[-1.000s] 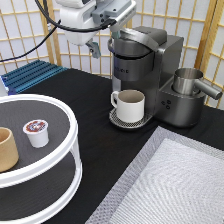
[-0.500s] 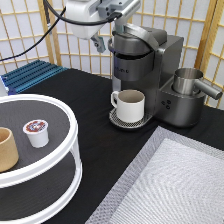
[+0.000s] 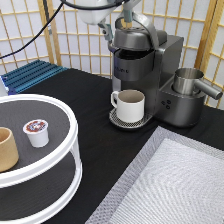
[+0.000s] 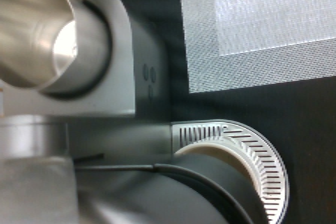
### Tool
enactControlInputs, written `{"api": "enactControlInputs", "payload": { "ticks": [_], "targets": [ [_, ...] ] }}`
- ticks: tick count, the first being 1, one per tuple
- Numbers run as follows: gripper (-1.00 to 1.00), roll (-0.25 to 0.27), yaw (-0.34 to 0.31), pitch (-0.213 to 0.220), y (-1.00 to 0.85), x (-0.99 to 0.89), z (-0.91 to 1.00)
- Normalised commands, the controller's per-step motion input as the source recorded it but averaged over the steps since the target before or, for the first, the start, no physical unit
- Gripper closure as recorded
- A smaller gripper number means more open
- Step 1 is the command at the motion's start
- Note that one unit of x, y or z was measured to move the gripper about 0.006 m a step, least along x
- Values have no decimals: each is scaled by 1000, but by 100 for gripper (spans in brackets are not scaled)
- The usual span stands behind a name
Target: Make coffee
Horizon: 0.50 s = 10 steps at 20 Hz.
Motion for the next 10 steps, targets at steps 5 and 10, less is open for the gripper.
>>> {"api": "enactControlInputs", "payload": {
  "ticks": [5, 10],
  "targets": [
    [-100, -168, -57, 54, 731, 0, 605],
    [-100, -137, -11, 101, 747, 133, 375]
  ]
}}
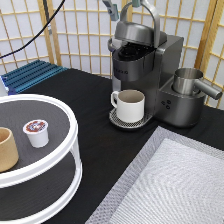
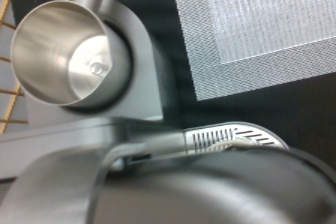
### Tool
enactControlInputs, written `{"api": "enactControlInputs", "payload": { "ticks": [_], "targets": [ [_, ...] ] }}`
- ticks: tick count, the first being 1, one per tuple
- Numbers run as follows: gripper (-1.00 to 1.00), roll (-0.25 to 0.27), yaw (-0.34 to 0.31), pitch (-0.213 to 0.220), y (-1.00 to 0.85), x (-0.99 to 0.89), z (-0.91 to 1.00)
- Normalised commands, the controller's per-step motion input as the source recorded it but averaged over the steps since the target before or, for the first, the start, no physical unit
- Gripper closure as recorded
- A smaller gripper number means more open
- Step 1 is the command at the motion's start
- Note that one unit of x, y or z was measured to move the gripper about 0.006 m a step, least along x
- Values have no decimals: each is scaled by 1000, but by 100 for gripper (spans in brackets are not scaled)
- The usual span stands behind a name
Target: Make coffee
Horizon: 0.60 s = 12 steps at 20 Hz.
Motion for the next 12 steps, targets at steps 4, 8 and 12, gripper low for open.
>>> {"api": "enactControlInputs", "payload": {
  "ticks": [4, 8, 12],
  "targets": [
    [-100, -132, 0, 122, 615, 183, 302],
    [-100, -114, 0, 130, 450, 193, 436],
    [-100, -100, 0, 144, 384, 276, 388]
  ]
}}
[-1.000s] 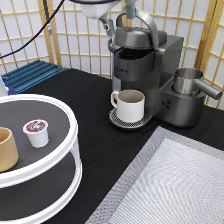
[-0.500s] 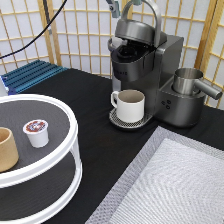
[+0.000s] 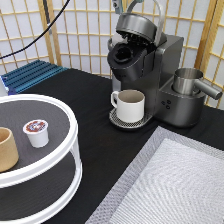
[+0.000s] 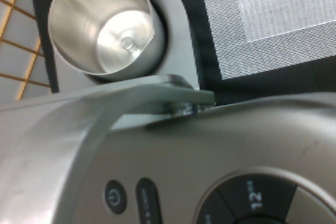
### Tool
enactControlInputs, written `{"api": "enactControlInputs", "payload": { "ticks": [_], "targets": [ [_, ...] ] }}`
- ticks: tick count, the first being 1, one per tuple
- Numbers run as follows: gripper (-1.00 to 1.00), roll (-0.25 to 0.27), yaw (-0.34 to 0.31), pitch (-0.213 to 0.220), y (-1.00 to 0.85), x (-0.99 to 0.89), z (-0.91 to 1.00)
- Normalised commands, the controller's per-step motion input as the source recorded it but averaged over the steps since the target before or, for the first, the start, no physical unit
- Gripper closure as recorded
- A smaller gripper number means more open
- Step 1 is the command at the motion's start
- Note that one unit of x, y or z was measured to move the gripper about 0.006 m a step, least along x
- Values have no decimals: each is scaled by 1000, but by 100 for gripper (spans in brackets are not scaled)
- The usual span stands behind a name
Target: Make coffee
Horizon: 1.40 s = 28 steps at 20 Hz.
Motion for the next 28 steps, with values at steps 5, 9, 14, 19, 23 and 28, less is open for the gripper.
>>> {"api": "enactControlInputs", "payload": {
  "ticks": [5, 9, 14, 19, 23, 28],
  "targets": [
    [-100, -119, 0, 154, 481, 350, 207],
    [-100, -111, 0, 165, 412, 387, 259],
    [-100, 22, -12, 111, -119, 23, 825],
    [-100, 119, -7, 59, -809, -191, 603],
    [-100, 4, -14, 13, -1000, -174, -26],
    [-100, -16, -32, -55, -966, -175, -487]
  ]
}}
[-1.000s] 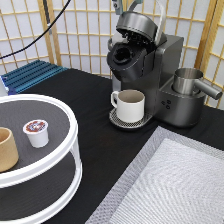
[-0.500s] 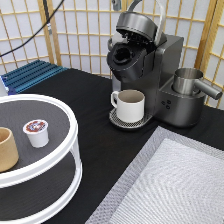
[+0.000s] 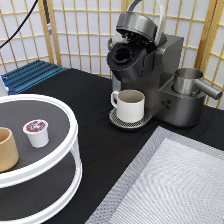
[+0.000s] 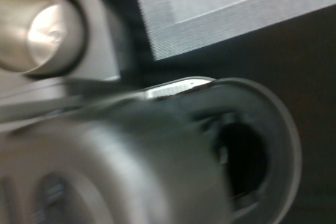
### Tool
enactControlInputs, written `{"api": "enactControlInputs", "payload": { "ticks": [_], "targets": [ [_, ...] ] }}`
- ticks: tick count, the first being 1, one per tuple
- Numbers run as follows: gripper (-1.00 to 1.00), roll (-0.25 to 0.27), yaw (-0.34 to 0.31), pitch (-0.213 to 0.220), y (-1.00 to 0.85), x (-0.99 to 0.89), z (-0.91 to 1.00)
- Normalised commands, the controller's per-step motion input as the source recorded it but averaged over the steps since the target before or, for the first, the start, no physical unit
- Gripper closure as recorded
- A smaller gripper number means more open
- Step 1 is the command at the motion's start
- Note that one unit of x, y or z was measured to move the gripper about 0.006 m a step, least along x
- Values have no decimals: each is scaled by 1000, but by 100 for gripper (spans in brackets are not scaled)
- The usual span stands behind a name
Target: Make coffee
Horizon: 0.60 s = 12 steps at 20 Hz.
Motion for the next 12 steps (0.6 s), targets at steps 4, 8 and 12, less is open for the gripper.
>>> {"api": "enactControlInputs", "payload": {
  "ticks": [4, 8, 12],
  "targets": [
    [-100, -9, -83, -65, -849, -199, -537],
    [-100, 0, -132, -11, -731, -199, -381],
    [-100, -6, -234, -34, -431, -298, -412]
  ]
}}
